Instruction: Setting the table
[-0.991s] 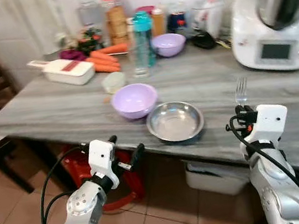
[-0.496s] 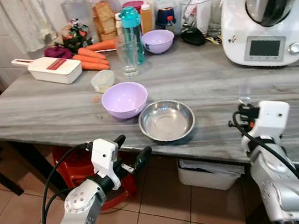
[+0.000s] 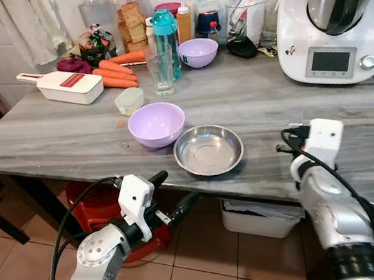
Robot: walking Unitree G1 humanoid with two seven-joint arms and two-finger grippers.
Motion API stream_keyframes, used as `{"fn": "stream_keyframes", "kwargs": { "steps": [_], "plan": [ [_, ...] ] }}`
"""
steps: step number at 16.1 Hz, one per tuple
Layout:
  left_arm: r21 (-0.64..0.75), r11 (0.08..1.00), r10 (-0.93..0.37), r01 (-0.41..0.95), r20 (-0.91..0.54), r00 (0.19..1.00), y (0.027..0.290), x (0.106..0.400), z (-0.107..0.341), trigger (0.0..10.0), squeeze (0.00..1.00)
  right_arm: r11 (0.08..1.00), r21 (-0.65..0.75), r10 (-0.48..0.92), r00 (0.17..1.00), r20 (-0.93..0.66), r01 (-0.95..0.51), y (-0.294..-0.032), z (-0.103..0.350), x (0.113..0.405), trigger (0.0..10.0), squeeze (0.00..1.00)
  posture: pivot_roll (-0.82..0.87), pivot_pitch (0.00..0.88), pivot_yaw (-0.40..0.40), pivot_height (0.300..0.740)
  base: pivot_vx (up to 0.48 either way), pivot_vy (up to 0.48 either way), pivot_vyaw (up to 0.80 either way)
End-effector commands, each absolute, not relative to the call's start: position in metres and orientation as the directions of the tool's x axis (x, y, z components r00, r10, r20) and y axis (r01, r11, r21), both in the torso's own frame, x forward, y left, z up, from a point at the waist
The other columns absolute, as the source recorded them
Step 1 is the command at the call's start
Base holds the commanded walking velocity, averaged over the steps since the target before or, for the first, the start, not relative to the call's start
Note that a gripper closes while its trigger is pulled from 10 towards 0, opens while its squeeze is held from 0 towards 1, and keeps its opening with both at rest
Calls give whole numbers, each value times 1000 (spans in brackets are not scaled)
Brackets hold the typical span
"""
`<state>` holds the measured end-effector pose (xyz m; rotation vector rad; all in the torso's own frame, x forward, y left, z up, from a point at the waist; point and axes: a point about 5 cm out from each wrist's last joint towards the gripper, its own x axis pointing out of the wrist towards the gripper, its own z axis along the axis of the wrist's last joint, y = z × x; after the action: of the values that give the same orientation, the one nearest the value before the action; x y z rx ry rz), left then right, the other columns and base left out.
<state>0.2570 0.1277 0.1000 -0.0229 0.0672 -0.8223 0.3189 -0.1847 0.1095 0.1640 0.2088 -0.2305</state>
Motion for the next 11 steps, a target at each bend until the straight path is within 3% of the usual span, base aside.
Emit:
{"fn": "stream_keyframes", "kwargs": {
  "steps": [1, 5, 11],
  "plan": [
    [-30, 660, -751, 751, -50, 658, 127, 257, 105, 10000, 0, 953, 173, -203, 947, -249, 250, -179, 110, 326, 10000, 0, -93, 0, 7, 740, 0, 0, 0],
    [-14, 637, -770, 771, -57, 635, 126, 256, 107, 10000, 0, 957, 186, -163, 943, -291, 222, -162, 108, 340, 10000, 0, -89, 3, 8, 740, 0, 0, 0],
    [-6, 622, -782, 783, -59, 621, 123, 255, 108, 10000, 0, 951, 200, -154, 922, -355, 236, -160, 94, 342, 10000, 0, -84, 12, 9, 740, 0, 0, 0]
  ]
}}
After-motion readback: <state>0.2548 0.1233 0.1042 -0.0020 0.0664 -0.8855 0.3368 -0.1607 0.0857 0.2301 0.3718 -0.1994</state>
